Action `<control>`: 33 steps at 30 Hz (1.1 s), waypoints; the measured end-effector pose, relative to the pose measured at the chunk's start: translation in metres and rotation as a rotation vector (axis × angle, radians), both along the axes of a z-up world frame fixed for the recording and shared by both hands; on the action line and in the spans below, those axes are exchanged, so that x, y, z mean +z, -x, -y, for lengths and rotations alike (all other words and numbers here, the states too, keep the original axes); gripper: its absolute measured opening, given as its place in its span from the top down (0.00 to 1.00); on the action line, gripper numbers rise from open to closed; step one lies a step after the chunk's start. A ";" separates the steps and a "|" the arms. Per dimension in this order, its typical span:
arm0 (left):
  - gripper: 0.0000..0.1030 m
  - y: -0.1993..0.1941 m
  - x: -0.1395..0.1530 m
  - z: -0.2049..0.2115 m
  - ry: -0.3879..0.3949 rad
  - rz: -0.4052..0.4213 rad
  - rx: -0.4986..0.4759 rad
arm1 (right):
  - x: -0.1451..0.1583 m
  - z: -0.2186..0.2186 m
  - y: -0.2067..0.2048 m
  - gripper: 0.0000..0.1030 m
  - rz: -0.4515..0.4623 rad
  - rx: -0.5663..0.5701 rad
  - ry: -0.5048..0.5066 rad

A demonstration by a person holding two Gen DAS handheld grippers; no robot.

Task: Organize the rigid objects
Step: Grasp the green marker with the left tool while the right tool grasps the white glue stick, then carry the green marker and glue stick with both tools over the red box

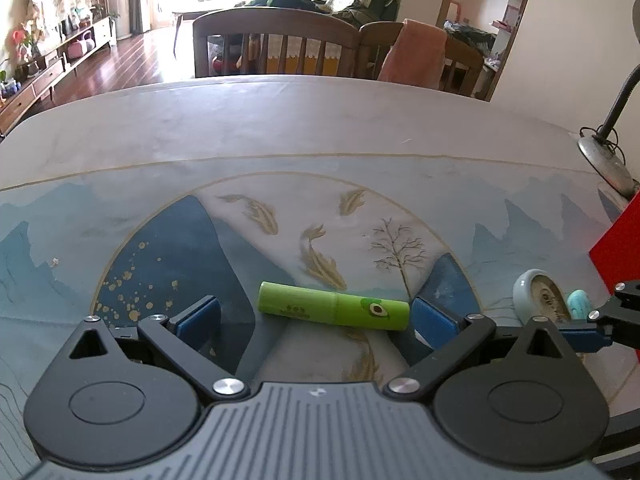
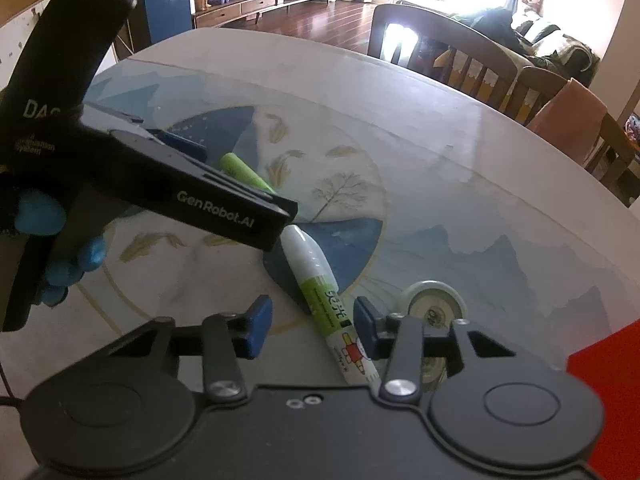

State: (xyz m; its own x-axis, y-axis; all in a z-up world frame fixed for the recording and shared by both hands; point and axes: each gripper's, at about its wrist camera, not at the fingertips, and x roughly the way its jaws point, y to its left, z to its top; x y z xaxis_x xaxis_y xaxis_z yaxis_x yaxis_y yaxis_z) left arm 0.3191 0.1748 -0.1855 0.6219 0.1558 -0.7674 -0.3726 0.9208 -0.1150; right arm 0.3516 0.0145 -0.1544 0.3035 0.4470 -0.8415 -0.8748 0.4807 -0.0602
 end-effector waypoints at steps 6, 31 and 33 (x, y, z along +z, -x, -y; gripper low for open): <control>0.01 0.000 -0.003 0.003 -0.035 0.011 -0.013 | -0.004 -0.001 -0.003 0.69 0.010 -0.028 0.008; 0.21 0.025 0.011 0.022 -0.010 0.032 -0.048 | 0.004 0.050 0.015 0.84 -0.176 -0.285 -0.113; 0.20 0.030 0.014 0.028 -0.002 0.019 -0.054 | 0.010 0.059 0.018 0.84 -0.195 -0.310 -0.134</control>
